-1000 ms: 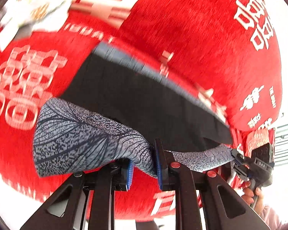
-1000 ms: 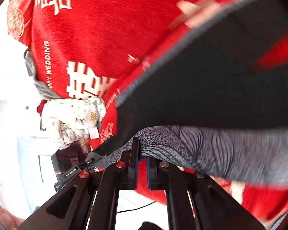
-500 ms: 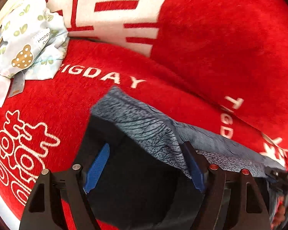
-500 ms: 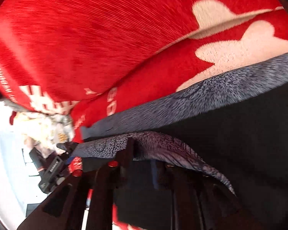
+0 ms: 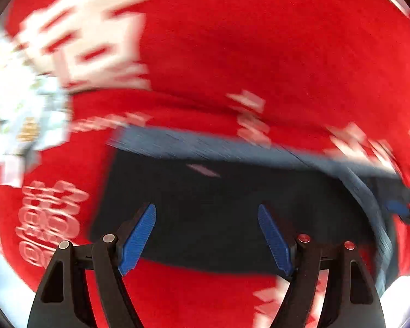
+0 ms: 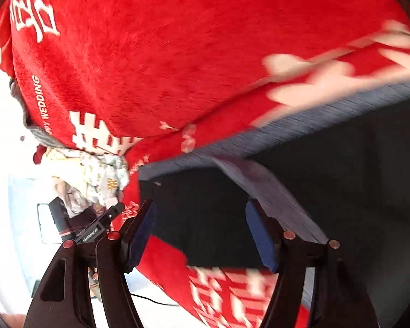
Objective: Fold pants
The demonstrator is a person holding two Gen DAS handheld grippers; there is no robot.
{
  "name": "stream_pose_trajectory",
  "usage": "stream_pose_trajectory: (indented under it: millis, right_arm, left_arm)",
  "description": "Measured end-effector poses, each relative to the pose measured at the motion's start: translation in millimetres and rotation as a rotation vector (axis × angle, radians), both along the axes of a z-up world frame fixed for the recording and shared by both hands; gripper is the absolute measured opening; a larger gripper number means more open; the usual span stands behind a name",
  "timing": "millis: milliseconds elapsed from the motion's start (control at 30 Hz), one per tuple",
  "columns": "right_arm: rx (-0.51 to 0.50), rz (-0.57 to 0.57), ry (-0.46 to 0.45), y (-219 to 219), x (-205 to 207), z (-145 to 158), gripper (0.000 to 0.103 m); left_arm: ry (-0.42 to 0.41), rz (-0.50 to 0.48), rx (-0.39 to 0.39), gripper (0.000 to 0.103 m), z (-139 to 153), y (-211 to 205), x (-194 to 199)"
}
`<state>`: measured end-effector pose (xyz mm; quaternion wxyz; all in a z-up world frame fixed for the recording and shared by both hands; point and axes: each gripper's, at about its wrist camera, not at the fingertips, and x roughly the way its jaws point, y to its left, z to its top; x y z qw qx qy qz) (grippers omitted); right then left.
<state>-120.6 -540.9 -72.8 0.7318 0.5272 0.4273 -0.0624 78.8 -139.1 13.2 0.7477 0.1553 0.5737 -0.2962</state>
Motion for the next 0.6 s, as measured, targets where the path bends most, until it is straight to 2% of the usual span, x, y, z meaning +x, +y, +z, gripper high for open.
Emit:
stream_pose_trajectory:
  millis: [133,200,267,367,467,533,600]
  right_arm:
    - [0.048,-0.166,0.079,-11,-114,-6,0.071]
    - [0.087,-0.256,0.126,-13,-175,-13,0.072]
    - [0.112,-0.308,0.161,-12,-219,-20,0.072]
    - [0.146,-0.395,0.215,-5,-286,-31,0.071]
    - [0.196,-0.461,0.254,5,-326,-50,0.072]
    - [0.21,-0.466,0.275,11,-340,-63,0.071]
    - [0.231,-0.458,0.257,15,-344,-74,0.069]
  left_arm:
    - [0.169,-0.177,-0.048,0.078,-14,-59,-87]
    - [0.225,-0.25,-0.058,0.078,-21,-88,-123]
    - [0.303,-0.323,-0.078,0.078,-28,-120,-159]
    - [0.359,-0.398,-0.075,0.078,-40,-157,-198]
    - [0.402,-0.442,-0.041,0.078,-51,-182,-225]
    - [0.413,-0.456,-0.03,0.078,-54,-191,-235]
    - [0.422,-0.474,-0.025,0.078,-56,-199,-244]
